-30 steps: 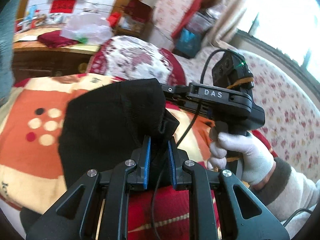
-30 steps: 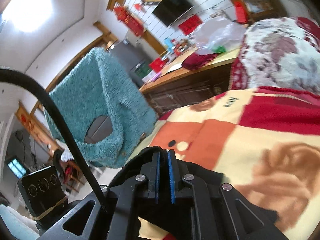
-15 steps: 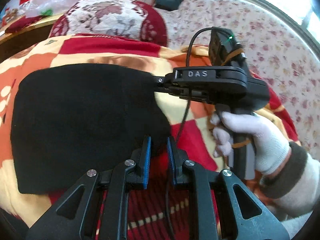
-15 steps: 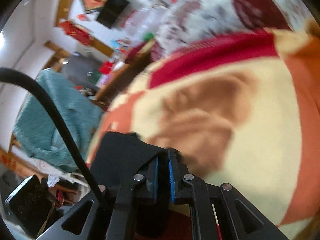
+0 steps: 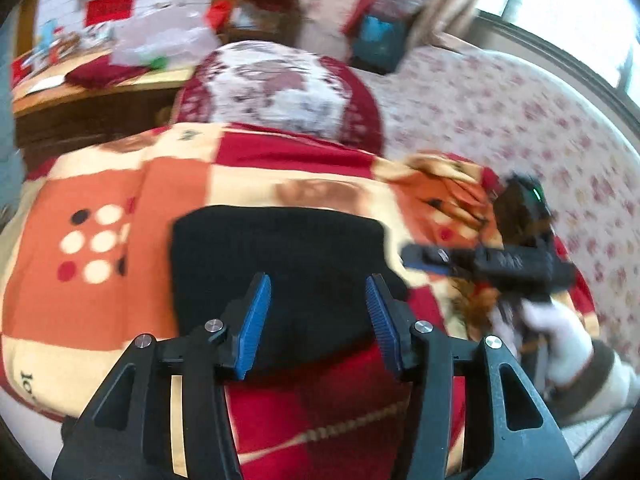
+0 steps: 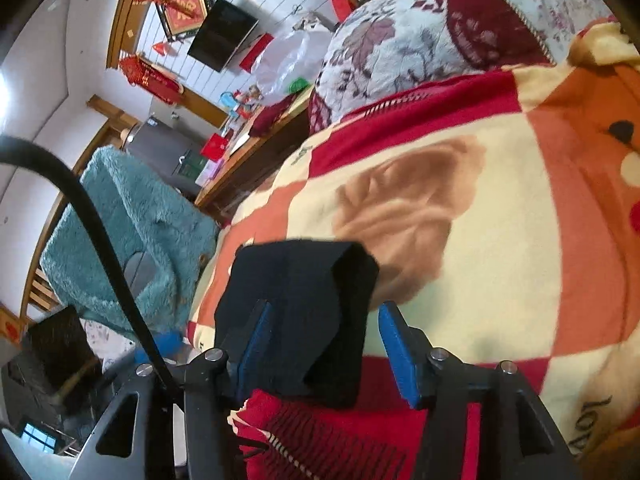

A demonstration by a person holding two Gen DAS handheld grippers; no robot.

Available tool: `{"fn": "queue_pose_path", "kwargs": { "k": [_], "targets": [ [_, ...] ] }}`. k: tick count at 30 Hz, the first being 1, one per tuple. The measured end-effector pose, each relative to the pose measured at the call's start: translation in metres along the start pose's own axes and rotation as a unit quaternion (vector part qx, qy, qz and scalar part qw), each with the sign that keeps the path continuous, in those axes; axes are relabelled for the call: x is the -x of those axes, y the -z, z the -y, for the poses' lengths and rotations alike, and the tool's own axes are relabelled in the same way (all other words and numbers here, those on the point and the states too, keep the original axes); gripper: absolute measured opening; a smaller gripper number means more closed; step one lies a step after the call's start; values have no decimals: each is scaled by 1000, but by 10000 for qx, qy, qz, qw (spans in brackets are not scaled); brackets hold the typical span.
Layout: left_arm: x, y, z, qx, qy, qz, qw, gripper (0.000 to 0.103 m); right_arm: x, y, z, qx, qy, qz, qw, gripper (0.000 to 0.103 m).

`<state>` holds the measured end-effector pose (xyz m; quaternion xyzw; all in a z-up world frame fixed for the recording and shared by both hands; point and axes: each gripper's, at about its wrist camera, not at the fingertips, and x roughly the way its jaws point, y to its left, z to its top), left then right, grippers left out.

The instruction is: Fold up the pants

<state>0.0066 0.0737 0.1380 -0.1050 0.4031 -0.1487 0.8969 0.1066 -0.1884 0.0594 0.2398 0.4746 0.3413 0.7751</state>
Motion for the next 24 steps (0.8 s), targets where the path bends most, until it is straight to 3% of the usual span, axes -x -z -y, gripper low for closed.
{"fn": "queue_pose_path", "kwargs": {
  "k": [5,7,9,13,18,24],
  "targets": [
    [-15,1,-28,322,-324,-82,9989,49,-29,14,-10,-39,-167,-428,9989,52],
    [-25,3,-31,283,-483,-145,9983,49,-30,19,-24,514,132,-429,9977,21],
    [-39,8,-33,305,-604,-330,9972,49,-29,23,-37,1024,416,-438,9929,18],
    [-61,18,-36,340,-655,-477,9961,49,-40,27,-31,1276,1057,-544,9847,18],
    [-65,19,-29,194,-829,-418,9955,50,-40,26,-16,1034,1046,-499,9879,19],
    [-53,12,-31,339,-780,-407,9955,50,-17,21,-20,563,900,-256,9940,19]
  ]
}}
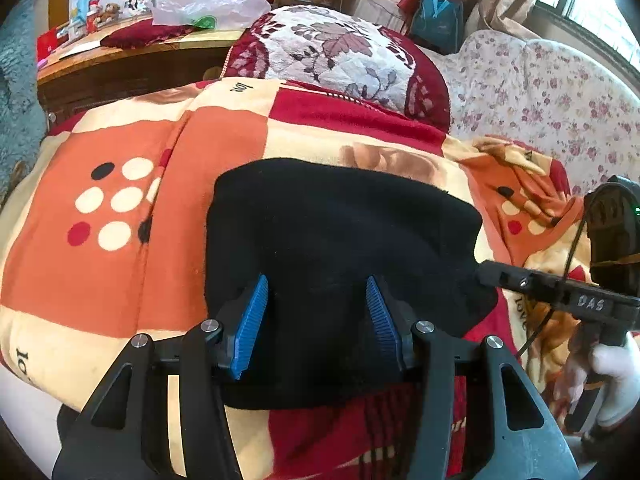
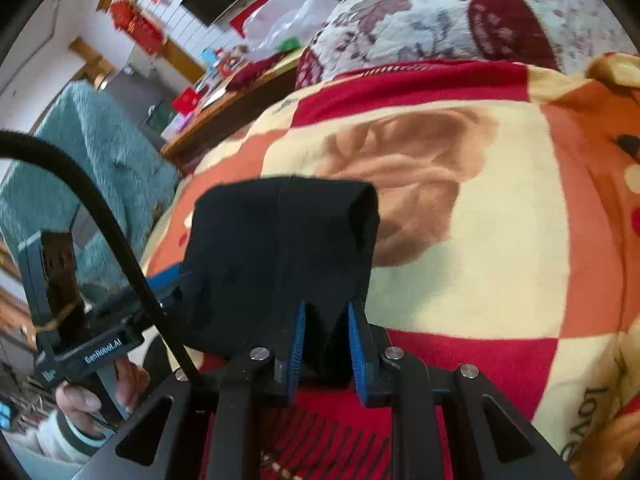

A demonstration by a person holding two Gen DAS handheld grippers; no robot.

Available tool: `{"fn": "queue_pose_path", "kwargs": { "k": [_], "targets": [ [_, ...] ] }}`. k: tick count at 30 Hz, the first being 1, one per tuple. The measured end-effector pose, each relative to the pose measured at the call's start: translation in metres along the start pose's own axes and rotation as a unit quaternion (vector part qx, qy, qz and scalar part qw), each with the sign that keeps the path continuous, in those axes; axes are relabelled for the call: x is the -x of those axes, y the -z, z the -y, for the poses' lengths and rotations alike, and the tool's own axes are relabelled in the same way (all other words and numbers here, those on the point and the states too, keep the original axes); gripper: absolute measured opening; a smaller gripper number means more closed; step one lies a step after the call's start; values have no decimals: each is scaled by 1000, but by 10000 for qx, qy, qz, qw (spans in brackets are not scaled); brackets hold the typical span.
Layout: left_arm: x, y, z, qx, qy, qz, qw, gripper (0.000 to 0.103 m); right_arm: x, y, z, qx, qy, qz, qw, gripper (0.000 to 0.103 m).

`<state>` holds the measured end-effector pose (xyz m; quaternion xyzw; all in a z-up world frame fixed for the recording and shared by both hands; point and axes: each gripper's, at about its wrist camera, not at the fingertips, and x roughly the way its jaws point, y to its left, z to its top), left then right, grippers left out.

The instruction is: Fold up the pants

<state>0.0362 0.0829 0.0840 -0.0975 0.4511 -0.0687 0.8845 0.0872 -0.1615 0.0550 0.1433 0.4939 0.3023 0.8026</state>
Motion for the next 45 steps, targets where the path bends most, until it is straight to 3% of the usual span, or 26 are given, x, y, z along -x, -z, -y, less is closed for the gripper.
{"fn": "queue_pose_path", "kwargs": {
  "k": [5,8,10,14,19,22,24,27,33,40,45],
  "targets": [
    [11,-9,-1,-33,-93,139,9999,50,15,-8,-7,-54,-120,260,9996,27],
    [10,-14,-3,-26,-70,119,9999,51,14,-12,-13,-50,-165,273,9995,45],
    [9,-16,-2,-44,-113,142,9998,51,10,-14,-19,24,-189,254,9995,45],
    [2,-26,-1,-63,-98,115,9999,51,1,-21,-25,201,161,203,9995,45],
    [-11,-36,0,-96,-114,74,9999,51,-12,-30,-11,13,506,154,9986,50],
    [-20,-40,2,-113,-147,18,9998,51,-23,-34,-4,-58,370,34,9993,50],
    [-25,-42,2,-142,-187,6,9997,51,-27,-34,-4,20,288,73,9996,40],
    [-32,-44,2,-155,-205,-13,9997,51,-32,-36,-4,126,387,74,9991,38],
    [-44,-45,2,-188,-243,-55,9995,53,-44,-36,4,74,534,-12,9985,38],
    [-43,-44,1,-136,-200,-15,9997,56,-42,-31,21,-471,193,-63,9987,45],
    [-30,-43,-6,77,-91,-25,9999,56,-27,-26,14,-438,240,37,9987,45]
  ]
}}
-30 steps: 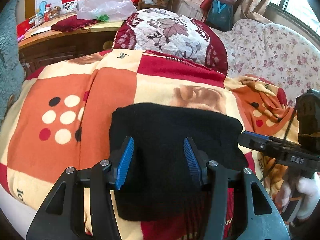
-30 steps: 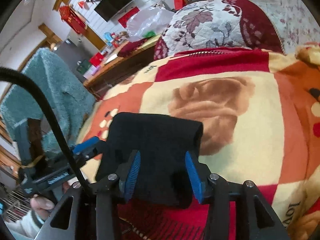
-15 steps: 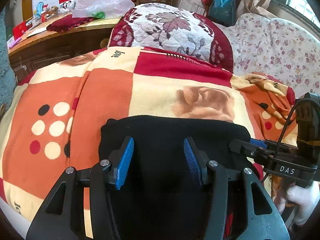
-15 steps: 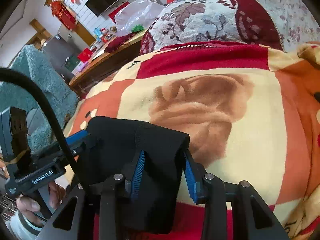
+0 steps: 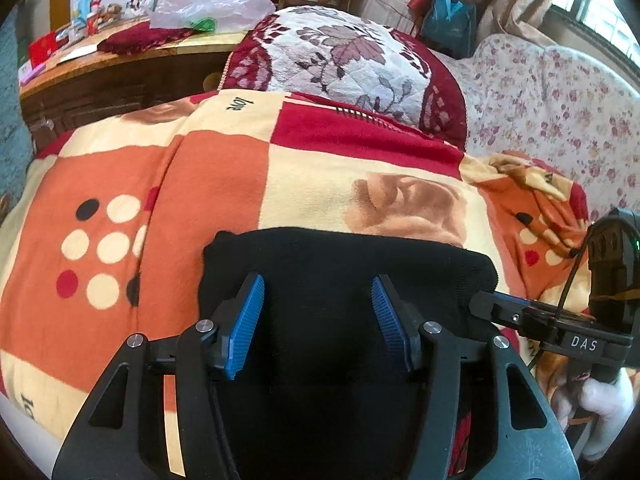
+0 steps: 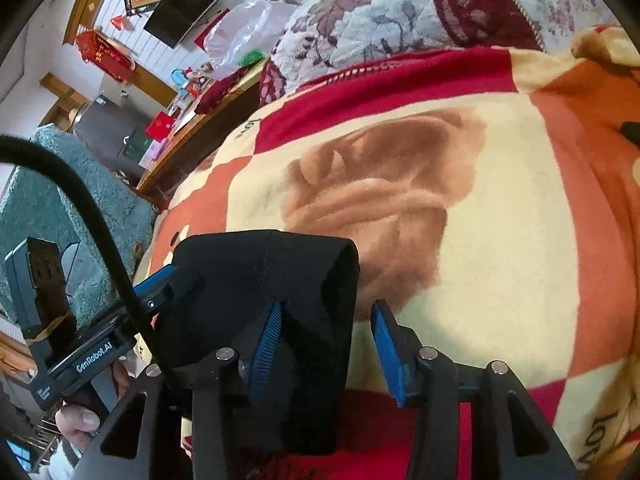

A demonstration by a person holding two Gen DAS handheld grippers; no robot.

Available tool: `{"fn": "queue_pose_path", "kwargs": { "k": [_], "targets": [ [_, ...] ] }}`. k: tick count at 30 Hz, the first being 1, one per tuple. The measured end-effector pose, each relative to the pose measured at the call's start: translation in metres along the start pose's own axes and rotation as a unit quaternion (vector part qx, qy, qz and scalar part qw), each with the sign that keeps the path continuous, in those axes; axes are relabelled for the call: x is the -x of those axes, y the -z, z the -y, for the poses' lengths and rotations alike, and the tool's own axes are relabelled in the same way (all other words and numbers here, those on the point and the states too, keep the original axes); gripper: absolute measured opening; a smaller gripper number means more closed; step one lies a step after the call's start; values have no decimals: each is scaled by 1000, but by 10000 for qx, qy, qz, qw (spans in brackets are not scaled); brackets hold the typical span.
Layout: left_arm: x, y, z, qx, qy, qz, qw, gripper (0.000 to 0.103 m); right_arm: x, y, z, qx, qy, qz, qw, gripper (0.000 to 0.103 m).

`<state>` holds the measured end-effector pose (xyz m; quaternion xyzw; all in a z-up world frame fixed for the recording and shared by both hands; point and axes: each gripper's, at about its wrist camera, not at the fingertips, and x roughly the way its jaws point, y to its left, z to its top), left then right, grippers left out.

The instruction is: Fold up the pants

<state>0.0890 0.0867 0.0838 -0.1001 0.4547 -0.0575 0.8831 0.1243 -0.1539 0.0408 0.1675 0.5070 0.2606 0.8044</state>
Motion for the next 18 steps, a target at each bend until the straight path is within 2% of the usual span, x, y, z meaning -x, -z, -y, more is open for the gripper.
{"fn": "queue_pose_path", "kwargs": {
  "k": [5,7,8,14,18],
  "targets": [
    [20,7,-21,329,88,66,9994,56,14,2,-7,114,-117,116,9998,46],
    [27,12,-30,446,230,66,9987,56,19,3,-8,113,-246,218,9994,55],
    [31,15,-35,519,330,62,9981,56,20,4,-8,121,-276,234,9993,56],
    [40,28,-49,640,425,-44,9970,56,17,8,-14,185,-248,143,9994,59],
    [35,40,-53,648,539,-249,9961,56,8,15,-13,218,-302,-64,9993,70]
  ]
}}
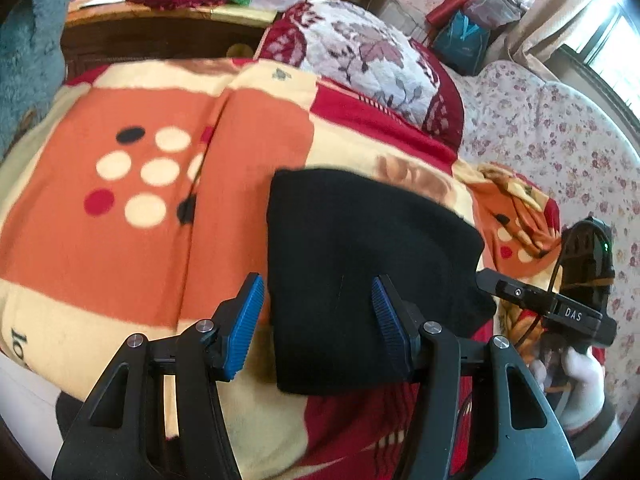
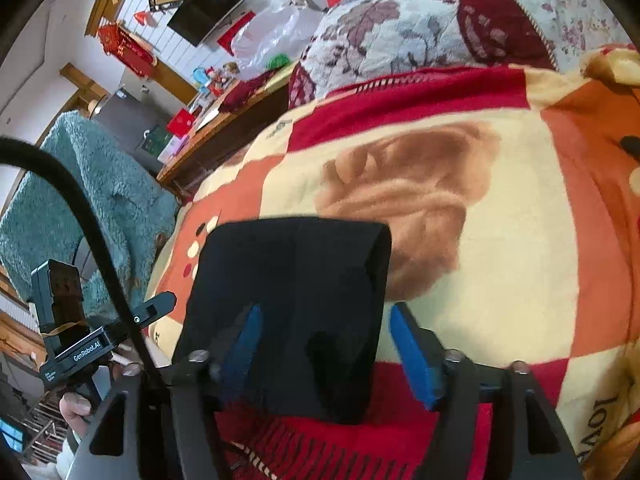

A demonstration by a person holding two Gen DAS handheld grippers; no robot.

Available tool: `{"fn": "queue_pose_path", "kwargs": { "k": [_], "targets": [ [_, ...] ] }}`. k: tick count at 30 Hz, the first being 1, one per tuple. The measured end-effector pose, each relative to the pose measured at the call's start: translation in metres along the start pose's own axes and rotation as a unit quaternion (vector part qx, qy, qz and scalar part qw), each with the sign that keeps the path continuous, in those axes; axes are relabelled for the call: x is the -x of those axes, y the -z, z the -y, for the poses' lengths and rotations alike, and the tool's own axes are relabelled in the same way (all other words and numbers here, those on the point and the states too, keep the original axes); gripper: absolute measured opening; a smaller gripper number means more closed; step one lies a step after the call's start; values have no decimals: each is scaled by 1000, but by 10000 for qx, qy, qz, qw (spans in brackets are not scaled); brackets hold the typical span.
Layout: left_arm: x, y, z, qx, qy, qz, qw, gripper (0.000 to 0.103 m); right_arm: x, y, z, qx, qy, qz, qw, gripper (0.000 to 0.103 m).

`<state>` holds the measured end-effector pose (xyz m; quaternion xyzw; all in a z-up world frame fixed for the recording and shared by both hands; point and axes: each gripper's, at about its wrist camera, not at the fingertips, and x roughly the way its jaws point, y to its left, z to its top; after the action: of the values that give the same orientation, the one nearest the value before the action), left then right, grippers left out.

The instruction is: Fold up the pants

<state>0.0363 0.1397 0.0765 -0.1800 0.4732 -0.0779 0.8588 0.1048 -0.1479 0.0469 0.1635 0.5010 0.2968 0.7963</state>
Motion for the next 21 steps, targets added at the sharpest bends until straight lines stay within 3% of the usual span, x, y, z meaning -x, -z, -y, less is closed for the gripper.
{"fn": "queue_pose_path", "kwargs": {
  "k": [10,21],
  "targets": [
    [-15,8,-16,344,311,-150,9988,60,-25,15,14,-249,-609,-351,9972,72],
    [-20,2,-19,305,503,-67,9982,60,-36,17,22,-462,-982,-338,9935,77]
  ]
}}
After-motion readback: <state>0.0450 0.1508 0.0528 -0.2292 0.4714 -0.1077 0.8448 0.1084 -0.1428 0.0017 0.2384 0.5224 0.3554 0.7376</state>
